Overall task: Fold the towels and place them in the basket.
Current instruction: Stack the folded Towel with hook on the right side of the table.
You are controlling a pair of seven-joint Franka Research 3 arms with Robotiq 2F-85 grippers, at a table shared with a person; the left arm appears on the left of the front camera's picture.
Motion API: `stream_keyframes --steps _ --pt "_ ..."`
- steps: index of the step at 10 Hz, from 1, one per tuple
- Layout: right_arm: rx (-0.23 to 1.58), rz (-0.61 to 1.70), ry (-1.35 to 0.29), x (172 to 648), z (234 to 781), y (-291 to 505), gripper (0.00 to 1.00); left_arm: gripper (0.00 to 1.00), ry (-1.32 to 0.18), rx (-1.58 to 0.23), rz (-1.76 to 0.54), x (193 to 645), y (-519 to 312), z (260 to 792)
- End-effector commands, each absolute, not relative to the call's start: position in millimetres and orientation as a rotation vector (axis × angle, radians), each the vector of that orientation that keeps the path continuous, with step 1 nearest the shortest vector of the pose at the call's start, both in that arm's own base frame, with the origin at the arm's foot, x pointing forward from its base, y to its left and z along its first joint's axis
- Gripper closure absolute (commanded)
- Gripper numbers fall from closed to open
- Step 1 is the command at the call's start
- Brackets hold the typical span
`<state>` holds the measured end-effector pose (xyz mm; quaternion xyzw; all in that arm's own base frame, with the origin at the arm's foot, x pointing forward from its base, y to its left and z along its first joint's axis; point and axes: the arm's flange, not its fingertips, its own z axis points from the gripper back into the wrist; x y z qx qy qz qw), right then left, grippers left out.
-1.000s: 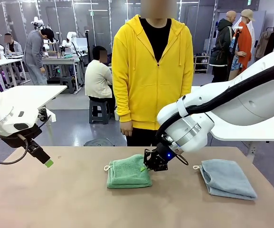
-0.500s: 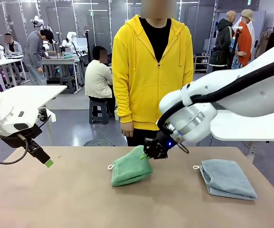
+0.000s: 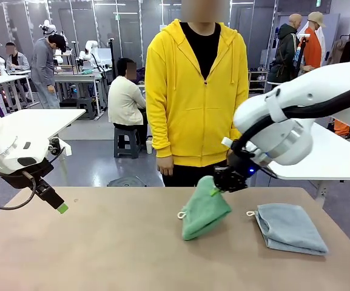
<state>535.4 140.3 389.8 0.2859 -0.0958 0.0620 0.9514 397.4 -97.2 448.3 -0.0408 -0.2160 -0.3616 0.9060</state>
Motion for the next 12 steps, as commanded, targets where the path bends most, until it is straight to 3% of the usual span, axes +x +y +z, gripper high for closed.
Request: stream_keyframes --steps 1,8,12 --pt "0.527 0.143 -0.236 526.9 389.8 103.3 0.94 0.00 -0.432 -0.079 -0.741 396.0 -98.9 450.0" --pt "0.518 0.148 -0.307 508.5 418.0 -16.9 0.94 0.00 -0.432 -0.079 -0.741 396.0 -98.9 450.0" --pt "0.499 0.145 -0.274 502.6 406.4 -69.0 0.94 0.00 -0.432 -0.079 -0.741 396.0 -98.9 450.0"
